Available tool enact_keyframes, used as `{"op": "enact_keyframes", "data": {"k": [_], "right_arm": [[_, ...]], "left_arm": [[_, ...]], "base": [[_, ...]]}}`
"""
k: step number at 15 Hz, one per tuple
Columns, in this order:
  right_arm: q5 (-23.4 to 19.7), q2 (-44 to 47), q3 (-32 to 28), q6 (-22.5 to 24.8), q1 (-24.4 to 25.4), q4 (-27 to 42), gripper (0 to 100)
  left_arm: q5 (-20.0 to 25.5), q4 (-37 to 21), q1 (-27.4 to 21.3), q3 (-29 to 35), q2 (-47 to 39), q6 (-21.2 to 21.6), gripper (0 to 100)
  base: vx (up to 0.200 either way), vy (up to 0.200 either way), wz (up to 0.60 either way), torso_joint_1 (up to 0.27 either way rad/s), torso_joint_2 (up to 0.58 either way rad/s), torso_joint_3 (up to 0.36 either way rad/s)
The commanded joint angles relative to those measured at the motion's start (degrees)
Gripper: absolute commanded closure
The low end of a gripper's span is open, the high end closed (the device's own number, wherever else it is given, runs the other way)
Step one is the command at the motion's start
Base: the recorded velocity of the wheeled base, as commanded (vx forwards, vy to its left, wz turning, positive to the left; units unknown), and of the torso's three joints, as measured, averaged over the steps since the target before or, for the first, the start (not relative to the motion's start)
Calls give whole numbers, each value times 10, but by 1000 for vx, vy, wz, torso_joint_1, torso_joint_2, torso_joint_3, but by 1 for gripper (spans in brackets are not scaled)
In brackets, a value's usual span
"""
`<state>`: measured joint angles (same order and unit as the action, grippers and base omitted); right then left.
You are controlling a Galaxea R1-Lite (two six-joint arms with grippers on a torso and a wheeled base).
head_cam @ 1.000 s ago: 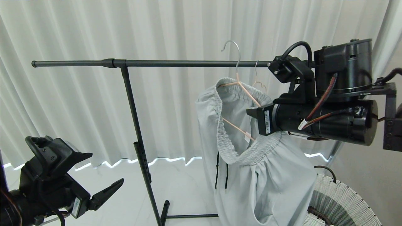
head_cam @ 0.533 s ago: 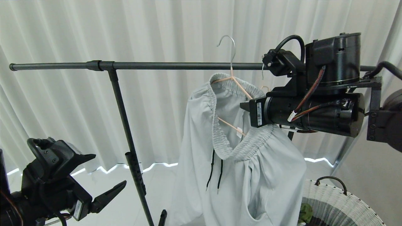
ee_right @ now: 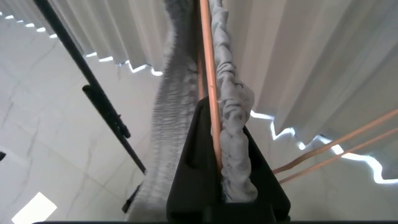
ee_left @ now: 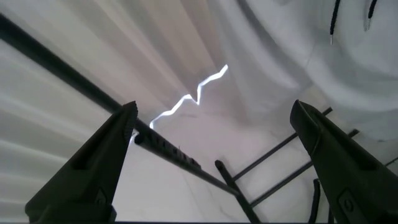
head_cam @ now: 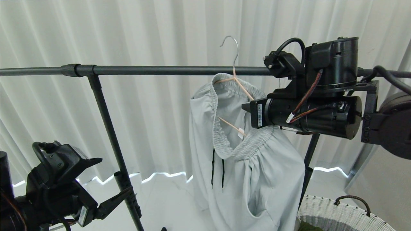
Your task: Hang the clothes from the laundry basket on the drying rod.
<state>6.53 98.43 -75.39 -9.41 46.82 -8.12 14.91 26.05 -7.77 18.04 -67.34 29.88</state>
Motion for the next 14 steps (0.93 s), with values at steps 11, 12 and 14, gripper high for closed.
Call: {"op": "enact_keyframes", "data": {"k": [11,12,14], "right_arm": [[4,133,-140,3,-38,56,100],[5,136,-146,4,-40,64,100],[5,150,-161,4,-45,70,100]], "left_arm": [[0,1,-15,-5,2,0,0],[0,1,-15,-5,2,0,0],[0,1,-16,-5,1,0,0]], "base": [[0,0,0,0,0,0],[0,0,0,0,0,0],[0,0,0,0,0,0]]}}
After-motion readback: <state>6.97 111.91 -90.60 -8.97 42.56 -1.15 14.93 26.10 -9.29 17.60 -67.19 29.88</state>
